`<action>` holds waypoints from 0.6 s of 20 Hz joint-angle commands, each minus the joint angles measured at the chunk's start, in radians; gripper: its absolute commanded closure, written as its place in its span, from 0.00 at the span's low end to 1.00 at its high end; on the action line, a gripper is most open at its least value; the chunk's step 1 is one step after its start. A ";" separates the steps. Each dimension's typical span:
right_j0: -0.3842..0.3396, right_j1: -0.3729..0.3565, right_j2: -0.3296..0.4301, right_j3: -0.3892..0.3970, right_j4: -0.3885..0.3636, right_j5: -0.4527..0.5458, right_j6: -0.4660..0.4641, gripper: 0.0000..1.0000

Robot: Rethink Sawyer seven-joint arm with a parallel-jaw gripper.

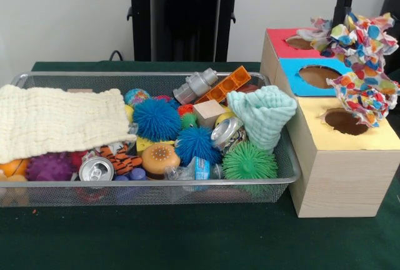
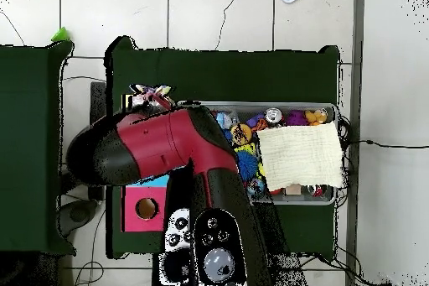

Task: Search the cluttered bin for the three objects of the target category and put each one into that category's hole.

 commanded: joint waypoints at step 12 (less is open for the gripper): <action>0.077 0.033 -0.024 0.094 0.027 0.061 0.177 1.00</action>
